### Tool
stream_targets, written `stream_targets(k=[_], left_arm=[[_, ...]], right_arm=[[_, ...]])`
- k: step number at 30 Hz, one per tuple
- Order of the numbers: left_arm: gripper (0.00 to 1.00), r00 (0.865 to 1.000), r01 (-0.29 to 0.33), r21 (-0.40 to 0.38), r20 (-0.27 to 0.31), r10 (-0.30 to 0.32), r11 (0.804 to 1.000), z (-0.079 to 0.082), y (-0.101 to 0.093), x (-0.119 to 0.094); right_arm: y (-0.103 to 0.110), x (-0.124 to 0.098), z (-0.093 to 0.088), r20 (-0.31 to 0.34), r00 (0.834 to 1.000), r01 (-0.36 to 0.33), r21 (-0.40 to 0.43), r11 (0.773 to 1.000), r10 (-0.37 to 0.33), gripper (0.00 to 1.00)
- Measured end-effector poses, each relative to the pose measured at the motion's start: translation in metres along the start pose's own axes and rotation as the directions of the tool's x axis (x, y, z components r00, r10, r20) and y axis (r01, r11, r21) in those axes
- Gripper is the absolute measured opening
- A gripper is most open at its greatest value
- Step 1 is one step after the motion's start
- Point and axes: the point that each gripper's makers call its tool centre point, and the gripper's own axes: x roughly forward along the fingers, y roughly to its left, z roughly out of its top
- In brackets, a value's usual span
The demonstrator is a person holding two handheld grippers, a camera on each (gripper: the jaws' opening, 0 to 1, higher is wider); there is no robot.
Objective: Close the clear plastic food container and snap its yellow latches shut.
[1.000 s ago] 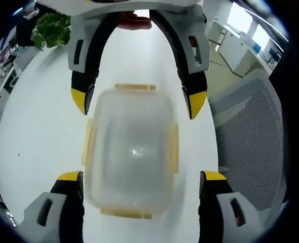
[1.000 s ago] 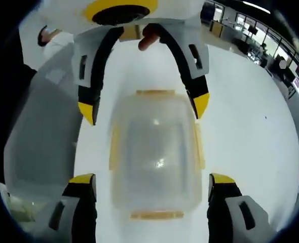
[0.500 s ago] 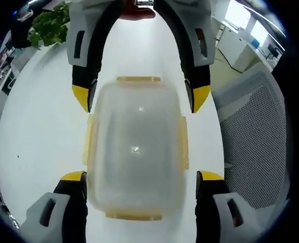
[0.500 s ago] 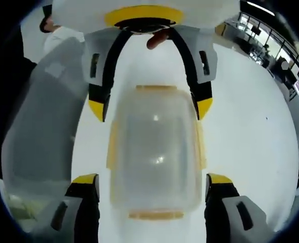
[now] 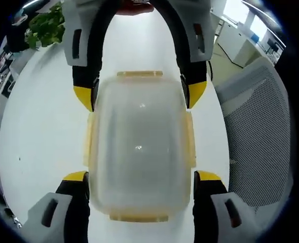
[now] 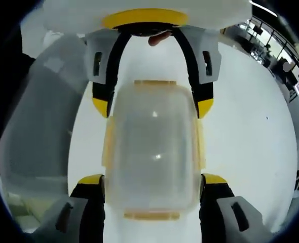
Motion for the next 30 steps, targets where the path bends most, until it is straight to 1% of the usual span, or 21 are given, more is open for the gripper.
stream_targets(k=[5,11,19,25,30], left_arm=[[0.84,1.000,0.001,-0.010,-0.005,-0.001,1.000,-0.0005,0.0004,0.0036],[0.83,1.000,-0.002,-0.007,-0.004,0.002,1.000,-0.0010,0.0006,0.0028],[0.82,1.000,-0.008,-0.007,-0.030,0.008,1.000,-0.0009,-0.0031,0.0036],[0.83,1.000,-0.004,-0.002,-0.031,0.004,1.000,-0.0014,-0.0036,0.0035],[0.83,0.999,-0.006,-0.005,-0.037,0.005,1.000,-0.0019,-0.0026,0.0043]], right_arm=[[-0.0003,0.0014,-0.0002,0.005,1.000,0.002,-0.003,1.000,-0.002,0.76],[-0.0009,0.0015,0.0003,0.032,0.999,-0.006,0.003,1.000,0.006,0.76],[0.0036,0.0008,0.0002,0.032,0.999,0.001,0.006,1.000,-0.001,0.76],[0.0044,0.0009,0.0006,0.052,0.999,0.007,0.014,1.000,-0.008,0.76],[0.0041,0.0014,0.0005,0.045,0.999,0.007,0.013,1.000,-0.008,0.76]])
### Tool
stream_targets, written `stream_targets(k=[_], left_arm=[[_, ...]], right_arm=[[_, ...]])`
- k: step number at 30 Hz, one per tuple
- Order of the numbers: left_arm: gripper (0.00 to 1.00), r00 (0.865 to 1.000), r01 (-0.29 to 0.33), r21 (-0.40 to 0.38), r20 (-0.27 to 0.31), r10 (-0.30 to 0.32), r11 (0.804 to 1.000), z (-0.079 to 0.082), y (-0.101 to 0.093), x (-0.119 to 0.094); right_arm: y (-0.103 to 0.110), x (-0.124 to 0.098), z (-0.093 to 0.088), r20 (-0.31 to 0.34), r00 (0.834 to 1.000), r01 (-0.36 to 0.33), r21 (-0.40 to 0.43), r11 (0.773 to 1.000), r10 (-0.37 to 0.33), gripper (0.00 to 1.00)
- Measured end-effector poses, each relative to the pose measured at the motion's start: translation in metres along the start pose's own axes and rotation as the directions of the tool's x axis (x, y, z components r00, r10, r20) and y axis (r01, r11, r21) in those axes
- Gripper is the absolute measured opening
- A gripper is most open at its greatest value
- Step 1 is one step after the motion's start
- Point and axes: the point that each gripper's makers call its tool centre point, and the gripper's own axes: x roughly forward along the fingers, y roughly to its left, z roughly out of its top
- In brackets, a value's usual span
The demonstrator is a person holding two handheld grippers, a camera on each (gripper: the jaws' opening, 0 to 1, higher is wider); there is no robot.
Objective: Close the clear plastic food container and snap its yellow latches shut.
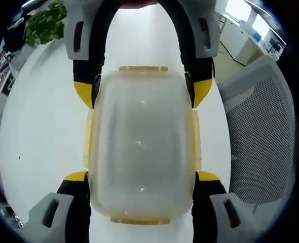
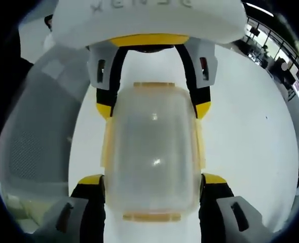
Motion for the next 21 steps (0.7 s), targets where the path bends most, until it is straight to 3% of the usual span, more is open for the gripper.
stream_targets(k=[14,21], left_arm=[[0.83,1.000,-0.005,-0.020,0.017,0.005,1.000,-0.0013,-0.0024,-0.0005],[0.83,1.000,0.004,-0.018,0.029,-0.004,1.000,-0.0012,-0.0025,-0.0008]], right_arm=[[0.0003,0.0017,0.0009,0.005,1.000,0.006,-0.014,1.000,-0.006,0.76],[0.0001,0.0030,0.0025,-0.023,1.000,0.014,-0.008,1.000,-0.014,0.76]])
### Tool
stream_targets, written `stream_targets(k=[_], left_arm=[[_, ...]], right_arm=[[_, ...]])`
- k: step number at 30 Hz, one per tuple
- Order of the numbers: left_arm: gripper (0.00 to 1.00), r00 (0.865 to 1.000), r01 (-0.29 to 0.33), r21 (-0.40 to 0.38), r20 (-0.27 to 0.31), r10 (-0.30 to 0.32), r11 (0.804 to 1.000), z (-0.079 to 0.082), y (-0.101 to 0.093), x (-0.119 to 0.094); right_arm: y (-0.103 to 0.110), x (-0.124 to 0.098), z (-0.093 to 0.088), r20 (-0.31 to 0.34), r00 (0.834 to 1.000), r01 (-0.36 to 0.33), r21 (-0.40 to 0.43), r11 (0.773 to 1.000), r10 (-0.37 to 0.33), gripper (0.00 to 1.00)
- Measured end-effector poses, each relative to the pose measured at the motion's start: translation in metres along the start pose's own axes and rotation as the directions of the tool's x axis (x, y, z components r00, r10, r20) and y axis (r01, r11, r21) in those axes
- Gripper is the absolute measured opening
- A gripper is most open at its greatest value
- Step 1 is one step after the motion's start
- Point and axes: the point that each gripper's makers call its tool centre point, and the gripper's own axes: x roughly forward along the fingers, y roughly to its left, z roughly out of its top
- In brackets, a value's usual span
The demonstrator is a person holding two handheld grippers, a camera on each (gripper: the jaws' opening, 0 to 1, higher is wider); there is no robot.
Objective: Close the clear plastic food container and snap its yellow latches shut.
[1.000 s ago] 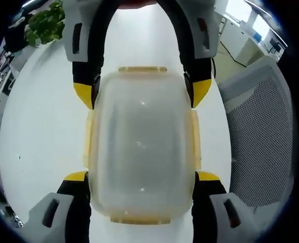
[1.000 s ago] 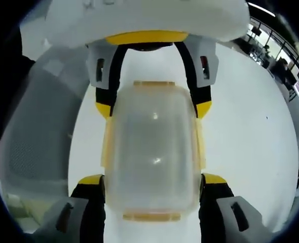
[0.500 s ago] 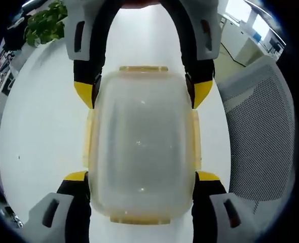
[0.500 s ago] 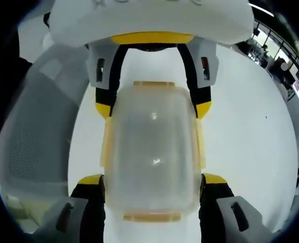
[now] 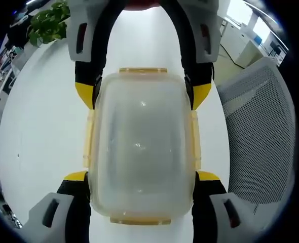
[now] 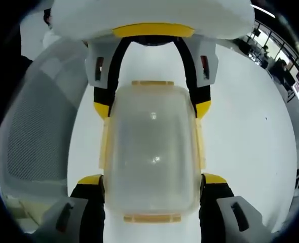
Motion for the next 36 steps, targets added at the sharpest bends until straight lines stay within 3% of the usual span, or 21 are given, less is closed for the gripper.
stream_targets(k=[5,10,16,36], left_arm=[[0.83,1.000,0.001,0.000,0.005,-0.001,1.000,0.000,0.000,0.000],[0.83,1.000,0.001,0.001,0.030,-0.001,1.000,0.000,0.000,-0.001],[0.83,1.000,0.006,0.021,-0.004,-0.006,1.000,-0.017,0.004,-0.006],[0.83,1.000,0.003,0.004,0.006,-0.003,1.000,-0.053,0.007,-0.019]], right_arm=[[0.000,0.000,0.000,0.015,1.000,-0.004,0.002,1.000,0.004,0.76],[0.000,0.002,0.001,-0.017,1.000,0.007,0.009,1.000,-0.006,0.77],[-0.002,0.007,0.018,0.006,1.000,0.016,0.030,0.999,-0.017,0.77],[-0.007,0.022,0.054,-0.004,1.000,0.016,0.019,1.000,-0.016,0.77]])
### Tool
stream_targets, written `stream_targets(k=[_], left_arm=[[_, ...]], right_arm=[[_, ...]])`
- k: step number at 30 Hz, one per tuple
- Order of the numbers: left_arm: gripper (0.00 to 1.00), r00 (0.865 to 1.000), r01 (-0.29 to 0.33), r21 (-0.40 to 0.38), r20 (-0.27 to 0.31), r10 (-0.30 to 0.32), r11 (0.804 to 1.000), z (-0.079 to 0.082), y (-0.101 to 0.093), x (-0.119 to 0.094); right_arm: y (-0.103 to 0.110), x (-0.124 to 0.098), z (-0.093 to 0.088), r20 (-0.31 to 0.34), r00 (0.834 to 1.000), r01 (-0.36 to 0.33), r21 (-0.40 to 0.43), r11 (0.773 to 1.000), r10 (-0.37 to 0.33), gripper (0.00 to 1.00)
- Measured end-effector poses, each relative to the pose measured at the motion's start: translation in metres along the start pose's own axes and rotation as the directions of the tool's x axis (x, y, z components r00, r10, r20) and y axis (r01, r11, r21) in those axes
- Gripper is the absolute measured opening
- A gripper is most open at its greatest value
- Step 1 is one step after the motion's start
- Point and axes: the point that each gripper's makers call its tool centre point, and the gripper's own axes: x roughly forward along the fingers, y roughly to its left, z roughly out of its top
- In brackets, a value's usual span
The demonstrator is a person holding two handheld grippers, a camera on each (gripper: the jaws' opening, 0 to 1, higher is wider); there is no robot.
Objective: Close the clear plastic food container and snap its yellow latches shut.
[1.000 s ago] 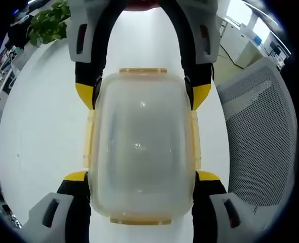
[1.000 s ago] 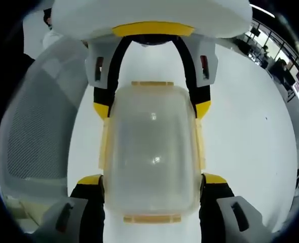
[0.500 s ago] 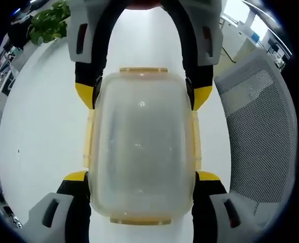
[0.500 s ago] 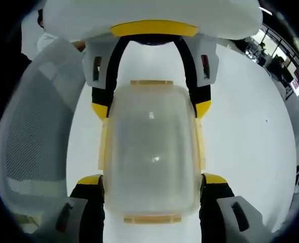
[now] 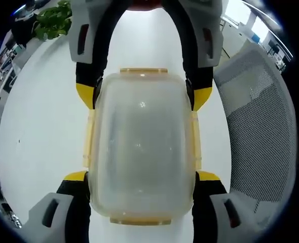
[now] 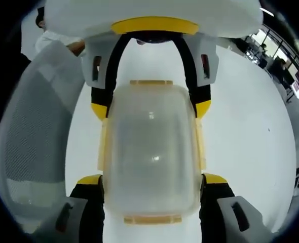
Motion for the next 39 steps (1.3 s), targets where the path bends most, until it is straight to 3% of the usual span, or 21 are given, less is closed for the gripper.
stream_targets(k=[13,39], left_arm=[[0.84,1.000,0.000,-0.010,-0.003,0.000,1.000,-0.026,0.000,-0.008],[0.84,1.000,0.001,-0.038,0.011,-0.001,0.999,-0.058,-0.001,-0.016]], right_arm=[[0.001,0.010,0.025,0.015,1.000,0.002,-0.002,1.000,-0.002,0.78],[0.001,0.030,0.058,-0.009,1.000,-0.002,-0.003,1.000,0.002,0.80]])
